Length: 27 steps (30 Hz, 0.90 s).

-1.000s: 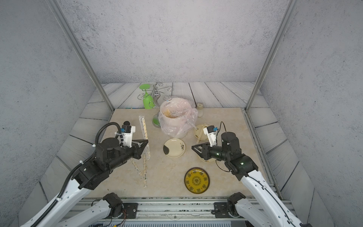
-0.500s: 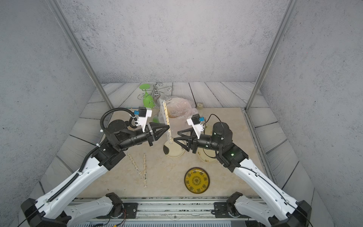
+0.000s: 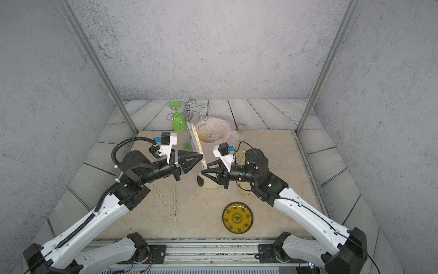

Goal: Remove the packaging of disposable chopsticks
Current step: Pick up the disposable chopsticks from the center of the board.

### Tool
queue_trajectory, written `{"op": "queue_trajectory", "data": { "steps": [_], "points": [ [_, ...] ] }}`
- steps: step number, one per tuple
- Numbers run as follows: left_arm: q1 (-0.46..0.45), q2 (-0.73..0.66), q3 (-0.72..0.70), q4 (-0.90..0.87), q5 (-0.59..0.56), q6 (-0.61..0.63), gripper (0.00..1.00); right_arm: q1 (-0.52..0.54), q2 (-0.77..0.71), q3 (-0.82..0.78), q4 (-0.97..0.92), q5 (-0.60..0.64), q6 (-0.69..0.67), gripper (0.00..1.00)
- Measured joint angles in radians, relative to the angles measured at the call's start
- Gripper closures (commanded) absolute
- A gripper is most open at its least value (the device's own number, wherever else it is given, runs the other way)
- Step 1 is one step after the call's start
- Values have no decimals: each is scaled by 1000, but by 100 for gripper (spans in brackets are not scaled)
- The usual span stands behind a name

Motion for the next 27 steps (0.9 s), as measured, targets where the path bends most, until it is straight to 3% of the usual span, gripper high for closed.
{"op": "queue_trajectory", "data": {
  "steps": [10,15,16,17,18,21,27],
  "points": [
    [1,-3,-15,2,-27,0,100,11,23,1,19,8,32,100],
    [0,-6,-15,-16,-55,9,100,11,23,1,15,19,45,100],
    [0,-8,-15,-21,-58,11,90,12,23,1,11,21,47,100],
    [0,-8,-15,-28,-61,15,67,12,23,1,7,22,50,100],
    [1,-10,-15,-38,-64,27,52,13,23,1,3,23,54,100],
    [13,-15,-15,-76,-71,45,26,13,23,0,0,22,56,100],
    [97,-58,-15,-112,-80,58,25,12,19,-15,-58,-51,14,100]
  ]
}}
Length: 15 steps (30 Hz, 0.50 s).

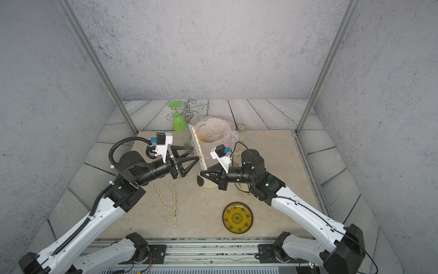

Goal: Remove the packaging of disposable chopsticks
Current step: Pick up the disposable chopsticks from the center of the board.

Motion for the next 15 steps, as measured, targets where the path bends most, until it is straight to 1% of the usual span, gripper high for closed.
{"op": "queue_trajectory", "data": {
  "steps": [5,9,11,13,15],
  "points": [
    [68,-16,0,57,87,-32,29,0,0,-20,-56,-121,-29,100],
    [84,-17,0,75,156,-48,41,0,0,-20,-90,-206,-43,100],
    [85,-21,0,78,180,-50,44,0,0,-20,-113,-234,-55,100],
    [87,-27,0,83,194,-51,51,-1,0,-19,-142,-254,-72,100],
    [90,-33,0,90,204,-54,54,-1,3,-18,-172,-267,-90,100]
  ]
}}
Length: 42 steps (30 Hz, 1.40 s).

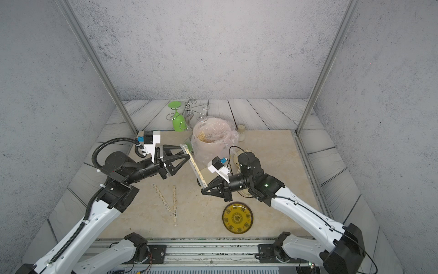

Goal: Remove the packaging of disposable chopsticks
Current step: Pick up the disposable chopsticks from the center of the board, then remove the packet bag from the disposable chopsticks.

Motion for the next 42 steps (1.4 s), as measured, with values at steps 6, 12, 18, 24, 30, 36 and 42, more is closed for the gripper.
{"op": "queue_trajectory", "data": {
  "steps": [6,12,18,24,30,36,42],
  "points": [
    [8,-2,0,22,23,-5,64,0,1,0,-42,-4,-22,100],
    [16,-5,0,31,35,-10,89,0,19,1,-44,6,-24,100],
    [20,-23,0,20,31,-19,100,-2,46,19,-50,32,-47,100],
    [23,-32,0,-4,-3,4,60,-2,52,26,-43,41,-40,100],
    [33,-31,0,-24,-24,29,57,0,62,33,-43,32,-16,100],
    [39,-30,0,-20,-25,28,72,0,86,51,-63,4,-19,100],
    [43,-29,0,-16,-25,26,89,0,100,51,-66,-31,-22,100]
  ]
}}
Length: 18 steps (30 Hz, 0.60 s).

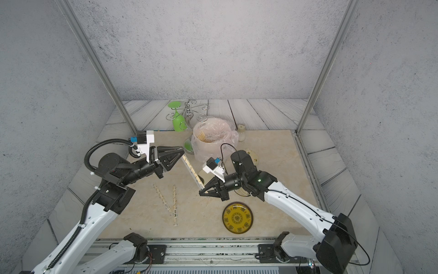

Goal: Remove the packaging of disposable chopsticks
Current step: Remove the packet bag from the disposable chopsticks.

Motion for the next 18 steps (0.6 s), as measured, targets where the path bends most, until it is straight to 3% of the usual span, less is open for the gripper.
{"op": "queue_trajectory", "data": {
  "steps": [4,8,10,11,12,15,18],
  "points": [
    [1,-1,0,-3,-3,-3,100,0,1,0,-10,-6,-6,100],
    [1,-4,0,-17,-17,-1,100,-2,7,8,-24,-6,-19,100],
    [2,-5,0,-20,-23,5,73,-2,10,13,-29,-6,-21,100],
    [2,-4,0,-23,-29,11,63,-2,11,14,-31,-10,-22,100],
    [5,-2,0,-23,-30,12,60,-2,11,15,-32,-11,-21,100],
    [9,5,0,-22,-30,14,63,-2,11,17,-40,-14,-22,100],
    [10,10,0,-21,-29,16,74,-2,11,17,-46,-17,-22,100]
  ]
}}
